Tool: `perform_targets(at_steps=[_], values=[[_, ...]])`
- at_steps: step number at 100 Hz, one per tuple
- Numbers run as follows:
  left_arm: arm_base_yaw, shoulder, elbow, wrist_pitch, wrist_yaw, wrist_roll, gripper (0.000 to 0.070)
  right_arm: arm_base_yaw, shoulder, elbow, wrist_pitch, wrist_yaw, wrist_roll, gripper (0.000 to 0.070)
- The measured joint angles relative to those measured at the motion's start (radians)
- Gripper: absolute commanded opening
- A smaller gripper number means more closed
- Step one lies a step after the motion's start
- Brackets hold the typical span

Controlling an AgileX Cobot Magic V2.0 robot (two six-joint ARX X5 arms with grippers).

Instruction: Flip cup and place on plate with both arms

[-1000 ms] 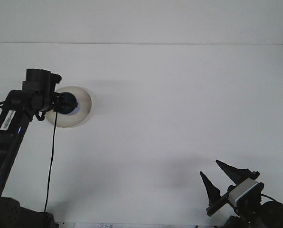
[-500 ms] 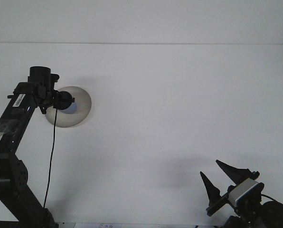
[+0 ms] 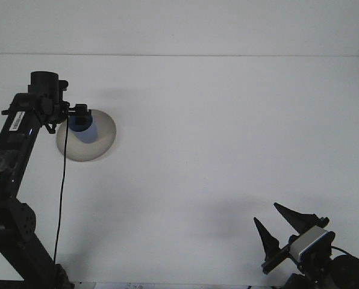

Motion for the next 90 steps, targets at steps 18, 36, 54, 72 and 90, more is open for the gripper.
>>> perform_targets(at_steps=[18, 36, 54, 72, 90], values=[[0.0, -0.195, 0.016, -0.006, 0.015, -0.043, 0.0504, 0.0, 0.0, 0.0, 0.001, 0.046, 0.004, 0.0476], [-0.03, -0.481, 0.018, -0.004, 0.115, -0.061, 0.0503, 0.0, 0.0, 0.0, 0.006, 0.095, 0.007, 0.0531], [-0.114, -0.773, -0.219, 0.064, 0.132, -0.086, 0.0504, 0.0, 0.0, 0.0, 0.006, 0.105, 0.007, 0.0531], [-0.216, -1.076, -0.617, 0.151, 0.171, -0.144, 0.0503, 0.0, 0.0, 0.0, 0.001, 0.105, 0.007, 0.0531], [-0.281, -1.342, -0.961, 0.163, 0.217, -0.241, 0.0501, 0.0, 0.0, 0.0, -0.026, 0.105, 0.007, 0.053]])
